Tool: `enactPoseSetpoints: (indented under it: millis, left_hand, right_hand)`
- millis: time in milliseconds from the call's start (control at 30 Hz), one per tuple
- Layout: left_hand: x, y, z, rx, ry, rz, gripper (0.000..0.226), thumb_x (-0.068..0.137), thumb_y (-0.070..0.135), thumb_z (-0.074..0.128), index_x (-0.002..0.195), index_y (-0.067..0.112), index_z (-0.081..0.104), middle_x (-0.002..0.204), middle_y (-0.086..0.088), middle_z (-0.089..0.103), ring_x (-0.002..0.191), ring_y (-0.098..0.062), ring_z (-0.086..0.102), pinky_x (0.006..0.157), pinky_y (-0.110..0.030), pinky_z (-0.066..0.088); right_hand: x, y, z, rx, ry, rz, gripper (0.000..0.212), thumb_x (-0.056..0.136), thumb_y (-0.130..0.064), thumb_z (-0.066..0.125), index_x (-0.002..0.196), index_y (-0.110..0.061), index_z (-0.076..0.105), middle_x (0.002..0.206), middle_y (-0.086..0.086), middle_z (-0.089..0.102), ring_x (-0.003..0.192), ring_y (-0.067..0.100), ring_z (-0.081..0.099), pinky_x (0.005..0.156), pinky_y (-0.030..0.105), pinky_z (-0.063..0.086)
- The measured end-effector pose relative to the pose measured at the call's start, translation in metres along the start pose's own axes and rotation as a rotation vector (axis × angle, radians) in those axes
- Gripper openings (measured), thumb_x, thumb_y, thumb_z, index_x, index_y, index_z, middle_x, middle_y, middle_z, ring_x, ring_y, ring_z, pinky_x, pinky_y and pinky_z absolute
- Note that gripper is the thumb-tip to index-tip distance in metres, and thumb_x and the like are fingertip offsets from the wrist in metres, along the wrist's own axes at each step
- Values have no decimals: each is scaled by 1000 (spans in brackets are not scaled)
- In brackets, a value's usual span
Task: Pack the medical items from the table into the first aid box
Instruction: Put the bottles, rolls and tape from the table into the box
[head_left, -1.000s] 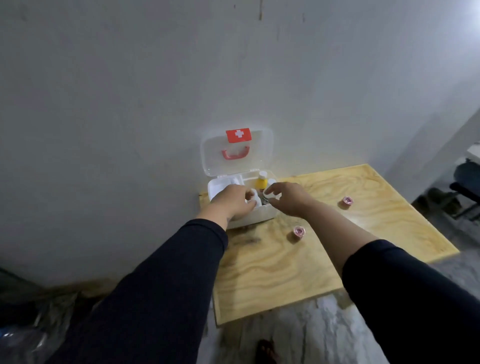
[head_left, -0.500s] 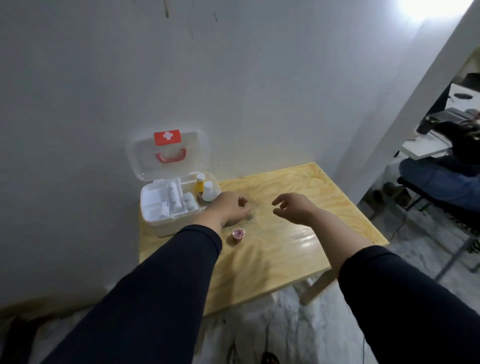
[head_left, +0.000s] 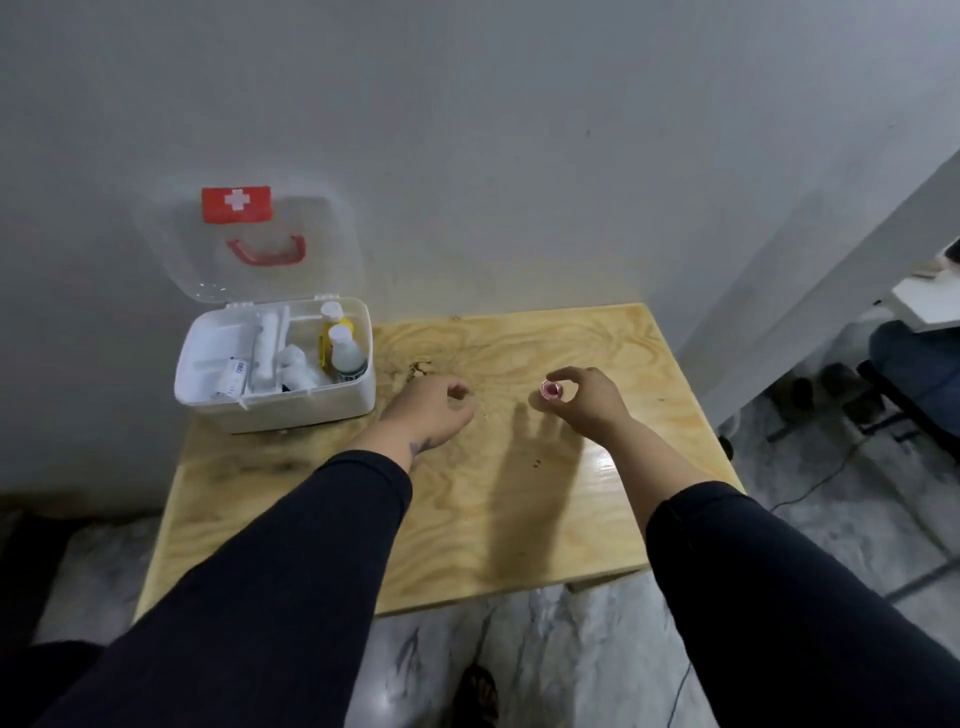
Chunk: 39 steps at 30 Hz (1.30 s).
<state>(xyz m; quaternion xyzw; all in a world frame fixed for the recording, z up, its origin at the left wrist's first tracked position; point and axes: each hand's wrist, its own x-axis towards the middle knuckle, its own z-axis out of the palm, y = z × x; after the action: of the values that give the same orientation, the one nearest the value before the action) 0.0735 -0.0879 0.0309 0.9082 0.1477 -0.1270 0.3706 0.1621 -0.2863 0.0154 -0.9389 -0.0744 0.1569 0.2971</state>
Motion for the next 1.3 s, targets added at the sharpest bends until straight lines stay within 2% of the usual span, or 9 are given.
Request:
enactPoseSetpoints:
  millis: [100, 200, 300, 400, 533, 767, 867, 1033, 1300]
  left_hand:
    - [5, -7, 5, 19, 9, -11, 38, 92, 37, 55, 128, 24, 60, 135, 6, 58, 123, -15, 55, 103, -34, 45]
    - [6, -12, 7, 30, 26, -24, 35, 92, 32, 56, 126, 23, 62, 134, 4, 59, 122, -15, 56, 100, -30, 45]
    - [3, -19, 6, 37, 45, -34, 37, 92, 33, 57, 126, 22, 61, 137, 3, 57, 124, -17, 55, 100, -30, 43]
    - [-6, -25, 4, 34, 56, -64, 40, 92, 32, 56, 129, 19, 59, 138, 2, 56, 120, -21, 58, 98, -32, 46]
    - [-23, -34, -5, 8, 88, -89, 38, 93, 30, 56, 129, 18, 59, 136, 2, 57, 117, -20, 60, 97, -30, 47]
    - [-51, -62, -23, 13, 164, -171, 36, 94, 27, 55, 128, 19, 60, 135, -1, 59, 124, -20, 55, 104, -34, 44]
    - [-66, -80, -26, -14, 192, -218, 38, 92, 30, 57, 128, 19, 61, 133, 1, 61, 122, -18, 56, 103, -33, 44]
    - [-86, -101, -33, -7, 239, -245, 33, 93, 27, 56, 124, 19, 64, 132, 0, 61, 121, -20, 56, 101, -27, 44]
    - [-99, -107, -46, -27, 269, -287, 37, 94, 30, 53, 129, 19, 60, 133, 1, 60, 120, -18, 57, 101, -32, 46]
  right_hand:
    - [13, 7, 10, -1, -31, 7, 45, 80, -33, 69, 123, -24, 60, 127, 13, 51, 116, 34, 53, 94, 44, 51]
    - [20, 7, 23, -79, -20, -48, 39, 88, -28, 54, 127, -22, 57, 134, 11, 48, 123, 32, 47, 101, 40, 45]
    - [19, 3, 36, -163, -16, -92, 33, 91, -16, 46, 121, -16, 62, 129, 12, 50, 123, 31, 43, 95, 37, 45]
    - [10, -6, 50, -206, -32, -160, 30, 90, -7, 48, 112, -11, 67, 117, 15, 54, 114, 34, 48, 85, 36, 50]
    - [-5, -37, 65, -215, -105, -252, 29, 91, -7, 46, 107, -14, 70, 113, 15, 57, 108, 34, 54, 87, 35, 49]
    - [-36, -101, 90, -255, -222, -430, 34, 88, -11, 54, 120, -13, 63, 112, 14, 68, 110, 30, 58, 88, 32, 46]
    - [-46, -115, 105, -302, -290, -453, 37, 85, -13, 58, 122, -16, 61, 115, 10, 68, 110, 28, 60, 87, 31, 47]
    - [-52, -119, 123, -329, -306, -469, 38, 84, -9, 51, 117, -21, 65, 112, 12, 66, 106, 32, 61, 85, 36, 51]
    - [-63, -134, 130, -401, -355, -547, 33, 82, -7, 50, 110, -17, 65, 113, 12, 62, 104, 31, 60, 83, 35, 51]
